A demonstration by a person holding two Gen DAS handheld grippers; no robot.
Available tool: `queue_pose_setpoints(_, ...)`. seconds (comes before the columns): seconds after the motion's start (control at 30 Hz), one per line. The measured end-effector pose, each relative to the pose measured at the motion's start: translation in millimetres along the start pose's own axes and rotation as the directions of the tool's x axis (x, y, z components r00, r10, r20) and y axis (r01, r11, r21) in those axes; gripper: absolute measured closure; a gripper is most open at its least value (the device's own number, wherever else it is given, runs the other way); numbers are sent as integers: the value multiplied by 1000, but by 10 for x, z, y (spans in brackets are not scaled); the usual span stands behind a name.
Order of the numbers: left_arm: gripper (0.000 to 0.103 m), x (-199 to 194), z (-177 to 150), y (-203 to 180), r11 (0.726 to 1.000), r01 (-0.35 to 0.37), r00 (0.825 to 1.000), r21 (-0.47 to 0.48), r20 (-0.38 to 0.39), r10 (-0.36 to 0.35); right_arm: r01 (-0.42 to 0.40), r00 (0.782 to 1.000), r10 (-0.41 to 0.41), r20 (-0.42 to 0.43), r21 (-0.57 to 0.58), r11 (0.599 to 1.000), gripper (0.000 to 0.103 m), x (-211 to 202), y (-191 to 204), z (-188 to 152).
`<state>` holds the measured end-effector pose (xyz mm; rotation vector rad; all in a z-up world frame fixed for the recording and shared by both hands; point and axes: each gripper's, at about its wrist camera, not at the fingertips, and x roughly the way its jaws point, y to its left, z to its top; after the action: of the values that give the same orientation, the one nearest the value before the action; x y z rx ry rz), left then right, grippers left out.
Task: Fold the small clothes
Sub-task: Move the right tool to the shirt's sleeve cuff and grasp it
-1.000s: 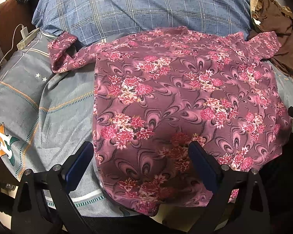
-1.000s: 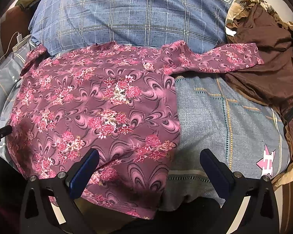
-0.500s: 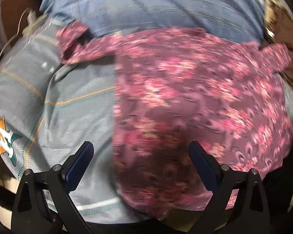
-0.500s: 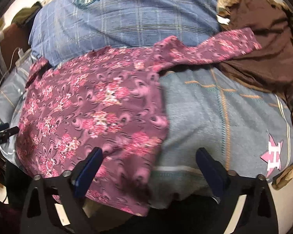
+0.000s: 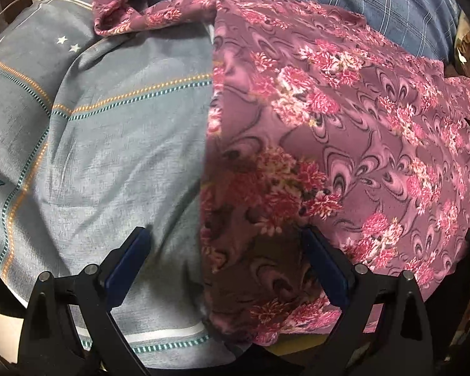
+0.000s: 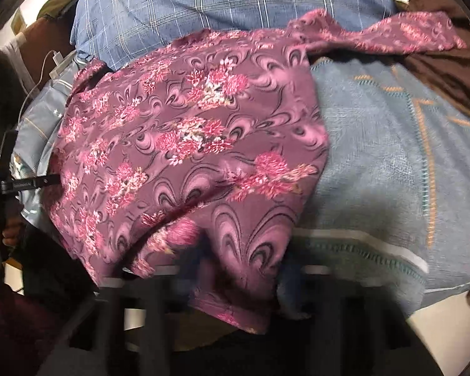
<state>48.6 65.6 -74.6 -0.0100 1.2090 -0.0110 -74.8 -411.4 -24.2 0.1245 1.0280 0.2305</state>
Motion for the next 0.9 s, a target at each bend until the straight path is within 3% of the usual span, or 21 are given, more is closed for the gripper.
queue_pose_setpoints(0.13, 4, -96, 75, 10, 1000, -19, 1000, 3, 19, 19, -8, 997, 11, 73, -38, 999, 99, -341, -43, 57)
queue_pose_setpoints(0.2, 4, -110, 99, 33, 999, -37, 999, 2, 35, 37, 10, 995, -9, 95, -5, 1000, 99, -510, -221, 103)
queue_pose_setpoints(0.23, 4, -63, 112, 42, 999, -44, 999, -3, 31, 44, 45, 994, -48, 94, 37, 998, 99, -549, -393, 105)
queue_pose_setpoints(0.33, 4, 68, 130, 66, 999, -18, 1000, -36, -17, 17, 55, 998, -58, 17, 155, 986, 98, -399, -705, 41)
queue_pose_setpoints(0.4, 4, 35, 188, 61, 999, -24, 1000, -21, -8, 24, 42, 999, -39, -23, 184, 982, 91, -328, -746, 13)
queue_pose_setpoints(0.5, 4, -98, 347, 86, 999, -49, 998, -1, 40, 49, -62, 996, 48, 72, 222, 973, 88, -522, -751, 190)
queue_pose_setpoints(0.53, 4, -142, 442, 111, 999, -45, 997, -4, 57, 45, -100, 990, 73, 121, 243, 965, 82, -601, -786, 291)
queue_pose_setpoints(0.6, 4, -199, 644, 137, 999, -35, 996, -18, 79, 36, -172, 970, 114, 217, 275, 946, 53, -692, -877, 564)
queue_pose_setpoints(0.67, 4, -238, 916, 121, 999, -26, 995, -30, 93, 28, -199, 954, 116, 278, 292, 935, 51, -650, -936, 921)
queue_pose_setpoints(0.8, 4, -299, 1478, 13, 1000, -3, 991, -6, 135, 3, -215, 946, 135, 295, 258, 942, 51, -341, -906, 1749)
queue_pose_setpoints(0.9, 4, -204, 1898, -34, 999, -29, 992, 16, 126, 27, -96, 968, 40, 246, 220, 971, 47, 25, -912, 2348)
